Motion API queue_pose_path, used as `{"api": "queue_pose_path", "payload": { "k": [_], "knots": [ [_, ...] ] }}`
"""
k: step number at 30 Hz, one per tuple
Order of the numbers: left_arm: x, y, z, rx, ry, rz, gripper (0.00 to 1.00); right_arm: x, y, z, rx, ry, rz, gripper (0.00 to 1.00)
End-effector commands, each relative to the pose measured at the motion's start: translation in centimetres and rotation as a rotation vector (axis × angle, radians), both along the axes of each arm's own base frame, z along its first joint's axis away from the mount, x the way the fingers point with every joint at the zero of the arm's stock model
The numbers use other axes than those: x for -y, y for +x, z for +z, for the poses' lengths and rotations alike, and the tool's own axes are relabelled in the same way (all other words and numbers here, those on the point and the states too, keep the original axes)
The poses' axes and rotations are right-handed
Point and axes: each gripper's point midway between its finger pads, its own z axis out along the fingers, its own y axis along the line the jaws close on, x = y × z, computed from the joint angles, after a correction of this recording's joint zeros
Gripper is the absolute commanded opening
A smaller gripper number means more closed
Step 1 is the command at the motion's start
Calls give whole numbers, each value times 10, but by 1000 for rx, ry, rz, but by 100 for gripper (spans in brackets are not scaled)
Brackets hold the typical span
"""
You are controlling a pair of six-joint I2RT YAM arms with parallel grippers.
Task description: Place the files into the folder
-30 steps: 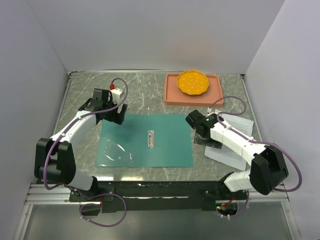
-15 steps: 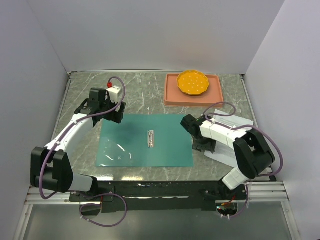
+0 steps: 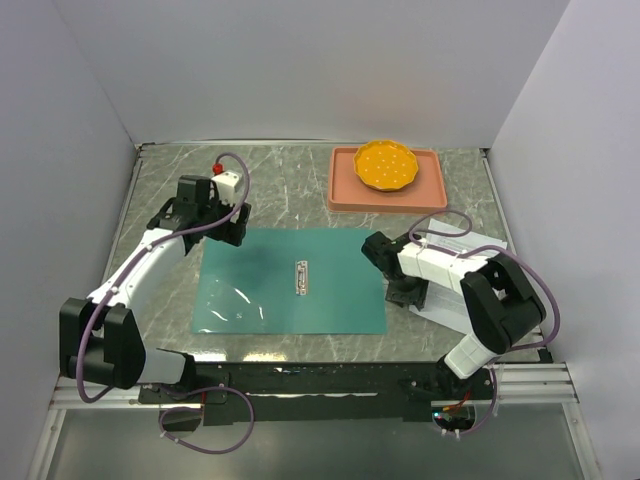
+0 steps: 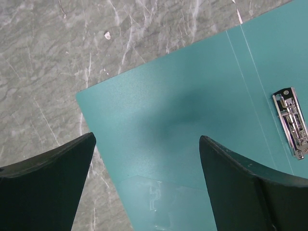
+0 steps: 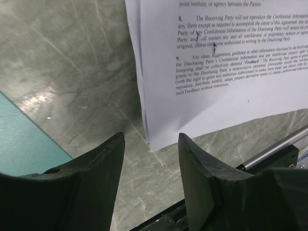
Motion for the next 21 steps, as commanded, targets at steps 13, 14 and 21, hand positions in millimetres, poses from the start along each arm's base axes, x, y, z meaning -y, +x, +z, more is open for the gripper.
{"api": "queue_pose_path", "payload": {
  "k": [13, 14, 21],
  "knots": [
    [-8, 3, 12, 58, 19, 16, 96, 14, 0, -3, 44, -21, -93, 41],
    [-7, 4, 13, 61, 18, 17, 96, 15, -1, -3, 41, -22, -95, 40],
    [-10, 2, 10, 58, 27, 23, 96, 14, 2, 0, 59, -4, -94, 30]
  ]
}}
